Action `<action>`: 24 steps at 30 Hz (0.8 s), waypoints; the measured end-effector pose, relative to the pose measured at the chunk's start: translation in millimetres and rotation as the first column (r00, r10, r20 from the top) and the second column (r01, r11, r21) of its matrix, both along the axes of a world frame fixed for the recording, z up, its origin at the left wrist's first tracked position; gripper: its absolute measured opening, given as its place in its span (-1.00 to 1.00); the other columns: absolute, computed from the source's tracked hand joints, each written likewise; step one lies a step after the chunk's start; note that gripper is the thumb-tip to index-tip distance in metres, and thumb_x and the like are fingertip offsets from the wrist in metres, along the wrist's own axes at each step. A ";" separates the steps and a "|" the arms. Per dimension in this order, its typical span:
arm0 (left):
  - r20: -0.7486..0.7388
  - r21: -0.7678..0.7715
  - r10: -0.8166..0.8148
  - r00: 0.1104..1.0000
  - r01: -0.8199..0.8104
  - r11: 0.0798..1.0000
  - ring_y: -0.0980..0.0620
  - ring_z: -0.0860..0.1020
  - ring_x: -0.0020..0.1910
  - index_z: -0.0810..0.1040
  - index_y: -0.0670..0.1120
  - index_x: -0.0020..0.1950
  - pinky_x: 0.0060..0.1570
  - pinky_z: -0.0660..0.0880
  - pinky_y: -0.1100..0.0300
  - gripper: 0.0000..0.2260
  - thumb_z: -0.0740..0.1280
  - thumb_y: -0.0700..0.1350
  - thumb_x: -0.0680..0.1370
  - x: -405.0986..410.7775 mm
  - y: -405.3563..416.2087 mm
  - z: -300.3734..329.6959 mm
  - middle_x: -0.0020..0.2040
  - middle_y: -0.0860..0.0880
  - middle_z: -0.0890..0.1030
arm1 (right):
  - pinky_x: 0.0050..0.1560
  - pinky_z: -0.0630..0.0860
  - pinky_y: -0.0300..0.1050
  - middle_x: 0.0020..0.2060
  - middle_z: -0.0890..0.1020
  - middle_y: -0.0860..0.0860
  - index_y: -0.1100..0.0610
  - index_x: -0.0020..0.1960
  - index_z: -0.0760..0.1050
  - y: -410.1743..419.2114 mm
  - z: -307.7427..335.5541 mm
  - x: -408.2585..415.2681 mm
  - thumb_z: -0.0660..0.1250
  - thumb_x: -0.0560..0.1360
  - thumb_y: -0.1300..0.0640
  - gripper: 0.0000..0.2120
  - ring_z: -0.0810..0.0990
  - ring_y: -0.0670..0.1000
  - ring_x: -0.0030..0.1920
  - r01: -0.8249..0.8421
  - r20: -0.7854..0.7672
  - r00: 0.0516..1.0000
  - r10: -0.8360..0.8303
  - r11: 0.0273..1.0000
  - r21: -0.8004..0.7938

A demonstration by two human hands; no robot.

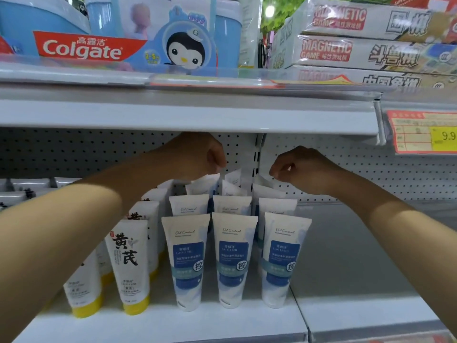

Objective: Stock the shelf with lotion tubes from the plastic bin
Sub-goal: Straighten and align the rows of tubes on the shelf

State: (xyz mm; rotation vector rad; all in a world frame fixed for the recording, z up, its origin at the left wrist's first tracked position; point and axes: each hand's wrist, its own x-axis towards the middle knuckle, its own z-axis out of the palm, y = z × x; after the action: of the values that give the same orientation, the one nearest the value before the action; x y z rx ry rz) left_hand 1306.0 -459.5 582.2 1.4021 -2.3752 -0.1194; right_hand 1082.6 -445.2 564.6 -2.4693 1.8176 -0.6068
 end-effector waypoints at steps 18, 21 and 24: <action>0.006 0.019 0.040 0.999 -0.040 0.999 0.20 0.47 -0.11 0.62 -0.06 0.07 -0.08 0.32 0.41 -0.83 0.36 -0.18 0.49 3.6 -9.9 -8.6 -0.10 0.11 0.54 | 0.21 0.34 -0.22 0.14 0.59 0.08 0.23 0.07 0.61 -50.2 -13.1 13.7 0.31 0.51 0.21 -0.82 0.54 0.07 0.14 0.089 -0.109 0.990 -0.086 0.996 0.024; 0.002 0.011 0.014 1.000 -0.014 1.000 0.19 0.49 -0.11 0.62 -0.06 0.06 -0.03 0.33 0.38 -0.83 0.36 -0.21 0.49 -1.2 -11.6 -9.4 -0.09 0.09 0.57 | 0.12 0.45 -0.18 0.10 0.61 0.07 0.21 0.01 0.62 -55.0 -15.5 11.4 0.34 0.50 0.22 -0.86 0.56 0.07 0.10 0.056 -0.089 0.994 -0.056 0.998 -0.006; 0.009 0.008 -0.018 1.000 0.018 1.000 0.18 0.51 -0.09 0.62 -0.07 0.07 -0.06 0.36 0.40 -0.81 0.37 -0.23 0.48 -6.6 -15.2 -11.1 -0.06 0.08 0.60 | 0.09 0.47 -0.16 0.07 0.62 0.07 0.21 -0.01 0.62 -56.5 -16.9 8.7 0.33 0.49 0.23 -0.88 0.56 0.07 0.07 0.032 -0.088 0.996 -0.033 0.999 -0.012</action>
State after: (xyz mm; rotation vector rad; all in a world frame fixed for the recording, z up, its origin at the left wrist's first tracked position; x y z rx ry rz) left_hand 1299.5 -474.7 571.1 1.3879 -2.3975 -0.1279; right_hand 1091.4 -501.6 547.7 -2.5164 1.8937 -0.5189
